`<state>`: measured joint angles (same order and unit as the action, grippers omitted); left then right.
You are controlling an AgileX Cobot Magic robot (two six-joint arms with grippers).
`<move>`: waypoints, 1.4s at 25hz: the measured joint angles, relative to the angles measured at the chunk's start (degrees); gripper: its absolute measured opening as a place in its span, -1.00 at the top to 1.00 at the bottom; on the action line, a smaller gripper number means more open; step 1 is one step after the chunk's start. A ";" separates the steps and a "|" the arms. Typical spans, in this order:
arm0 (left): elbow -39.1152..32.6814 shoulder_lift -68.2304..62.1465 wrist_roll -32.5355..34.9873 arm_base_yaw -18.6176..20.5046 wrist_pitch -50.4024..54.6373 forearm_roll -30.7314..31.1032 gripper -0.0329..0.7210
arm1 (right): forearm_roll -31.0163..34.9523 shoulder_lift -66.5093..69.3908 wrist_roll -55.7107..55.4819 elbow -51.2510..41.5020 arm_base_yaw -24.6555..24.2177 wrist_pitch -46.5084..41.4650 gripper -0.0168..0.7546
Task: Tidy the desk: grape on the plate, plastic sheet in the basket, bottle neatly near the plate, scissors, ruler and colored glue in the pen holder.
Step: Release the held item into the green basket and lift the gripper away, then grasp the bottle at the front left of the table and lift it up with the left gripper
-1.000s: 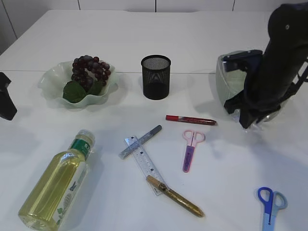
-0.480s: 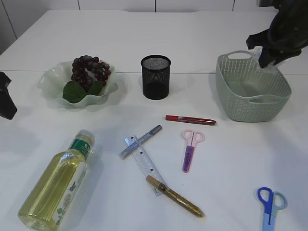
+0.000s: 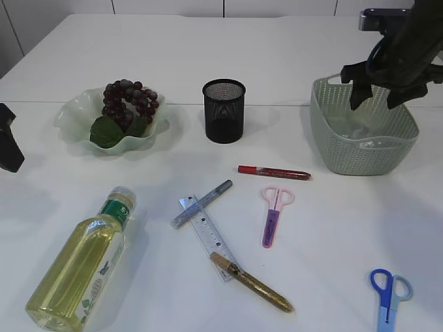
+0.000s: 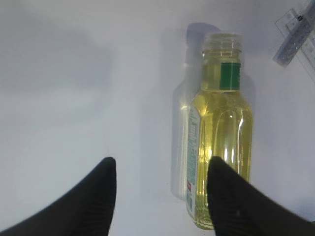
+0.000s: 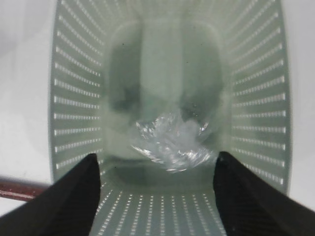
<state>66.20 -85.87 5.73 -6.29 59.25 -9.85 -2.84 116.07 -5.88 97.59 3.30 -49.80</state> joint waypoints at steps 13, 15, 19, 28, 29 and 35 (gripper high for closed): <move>0.00 0.00 0.00 0.00 -1.27 0.00 -0.22 | -0.11 -6.43 0.74 3.38 0.10 -16.47 -0.46; 0.00 0.00 0.00 0.00 -2.01 0.00 -0.22 | 0.08 -9.64 0.85 0.81 0.10 -16.72 -0.46; 0.00 0.00 0.00 0.00 -1.46 -1.29 -0.22 | 0.37 -16.85 0.96 -6.68 0.10 -17.83 -0.46; 0.00 -1.54 -2.65 -10.80 0.29 2.46 -0.22 | 0.73 -32.69 1.45 -26.00 0.10 -18.41 -0.45; 0.00 -2.45 -3.93 -12.46 0.56 2.97 -0.22 | 0.73 -34.09 1.45 -27.62 0.10 -18.41 -0.45; 0.00 -8.36 -9.34 -18.54 1.73 5.04 -0.36 | 0.73 -38.86 1.45 -31.70 0.10 -16.81 -0.45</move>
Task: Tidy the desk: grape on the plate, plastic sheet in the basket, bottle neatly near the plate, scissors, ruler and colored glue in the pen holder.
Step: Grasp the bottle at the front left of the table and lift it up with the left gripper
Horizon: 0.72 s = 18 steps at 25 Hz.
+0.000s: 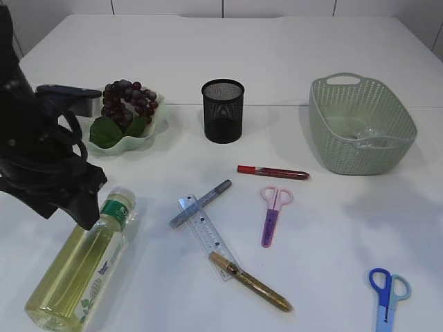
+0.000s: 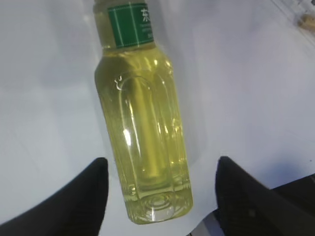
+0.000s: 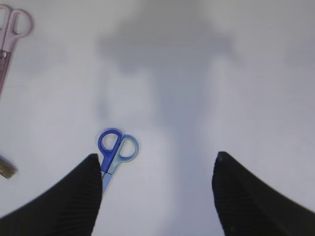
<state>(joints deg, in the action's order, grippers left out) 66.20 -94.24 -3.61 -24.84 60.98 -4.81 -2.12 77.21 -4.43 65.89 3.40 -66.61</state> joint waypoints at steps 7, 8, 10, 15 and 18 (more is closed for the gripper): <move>0.00 -4.30 -5.18 0.00 1.28 0.39 -0.71 | 0.00 -0.13 0.00 -0.14 0.00 0.26 -0.45; 0.00 -4.74 -5.27 0.00 1.41 0.39 -0.71 | 0.00 -0.13 0.13 -0.14 0.00 0.26 -0.45; 0.00 -5.79 -5.65 0.00 1.54 0.39 -0.72 | 0.00 -0.13 0.52 -0.14 0.00 0.26 -0.45; 0.00 -9.06 -6.41 0.00 1.64 0.86 -0.72 | 0.00 -0.13 0.65 -0.14 0.00 0.35 -0.45; 0.00 -10.23 -6.45 0.00 1.16 0.94 -0.72 | 0.00 -0.13 0.93 -0.14 0.00 0.48 -0.45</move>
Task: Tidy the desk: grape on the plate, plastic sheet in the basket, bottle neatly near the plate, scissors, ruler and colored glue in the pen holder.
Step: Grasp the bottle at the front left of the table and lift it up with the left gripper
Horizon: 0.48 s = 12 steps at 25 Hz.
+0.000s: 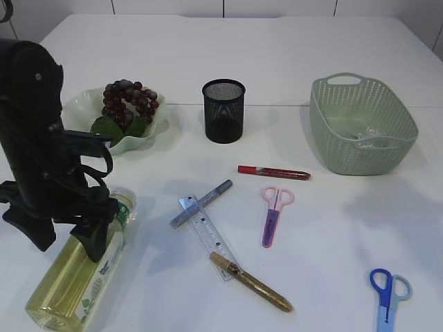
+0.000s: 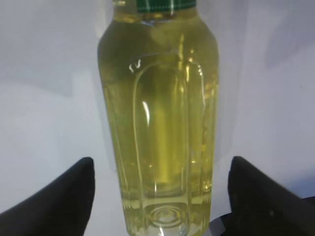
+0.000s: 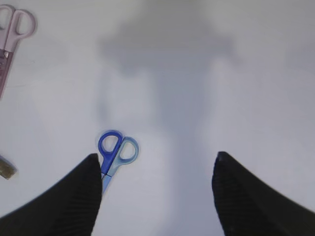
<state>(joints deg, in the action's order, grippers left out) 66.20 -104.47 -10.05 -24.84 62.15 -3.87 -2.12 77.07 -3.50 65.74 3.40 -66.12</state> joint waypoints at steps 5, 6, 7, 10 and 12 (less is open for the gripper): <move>0.00 -0.67 -0.09 0.00 -1.64 -0.12 -0.72 | 0.00 0.00 0.18 0.00 0.00 0.00 -0.45; 0.00 -0.67 -0.09 0.00 -2.01 -0.24 -0.72 | 0.00 0.00 0.28 0.00 0.00 0.00 -0.45; 0.00 -0.67 -0.09 0.00 -2.43 -0.49 -0.72 | 0.00 0.00 0.39 0.00 0.00 0.00 -0.45; 0.00 -1.58 -0.09 0.00 -3.29 -0.60 -0.72 | 0.00 0.00 0.52 0.00 0.00 0.00 -0.45; 0.00 -2.83 -0.09 0.00 -3.29 -0.60 -0.72 | 0.00 0.00 0.52 0.00 0.00 0.00 -0.45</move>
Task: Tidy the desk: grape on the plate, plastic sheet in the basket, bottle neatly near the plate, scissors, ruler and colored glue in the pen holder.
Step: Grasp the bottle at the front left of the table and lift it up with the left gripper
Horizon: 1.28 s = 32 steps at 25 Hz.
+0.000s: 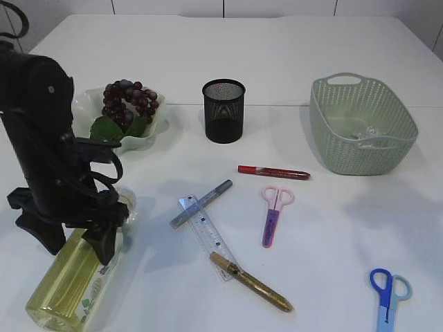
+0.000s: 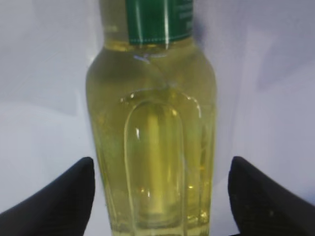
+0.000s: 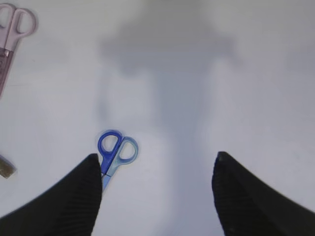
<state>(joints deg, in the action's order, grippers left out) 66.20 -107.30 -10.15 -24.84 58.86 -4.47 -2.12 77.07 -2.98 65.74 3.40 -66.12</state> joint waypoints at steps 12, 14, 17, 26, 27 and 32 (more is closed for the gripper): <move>0.00 -2.62 -0.59 -0.08 -2.02 3.77 -0.72 | 0.13 0.00 0.27 0.00 0.00 0.03 -0.45; 0.11 -3.67 -0.69 -0.08 -2.42 3.77 -0.72 | 0.13 0.00 0.27 0.00 0.00 0.03 -0.45; 0.11 -5.67 -0.71 -0.21 -2.64 3.41 -0.70 | 0.13 0.00 0.35 0.00 0.00 0.03 -0.45; 0.11 -6.37 -0.73 -0.21 -2.77 2.74 -0.51 | 0.17 0.00 0.49 -0.04 0.00 0.48 -0.45; 0.11 -6.37 -0.73 -0.21 -2.77 2.74 -0.45 | 0.17 0.00 0.49 -0.04 0.00 0.48 -0.45; 0.37 -6.37 -0.83 -0.21 -2.65 2.71 -0.29 | 0.17 0.00 2.06 -0.04 0.00 0.84 -0.45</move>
<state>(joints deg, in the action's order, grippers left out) 66.57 -113.66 -10.98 -25.06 56.21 -1.76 -1.95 77.07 -0.92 65.70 3.40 -65.29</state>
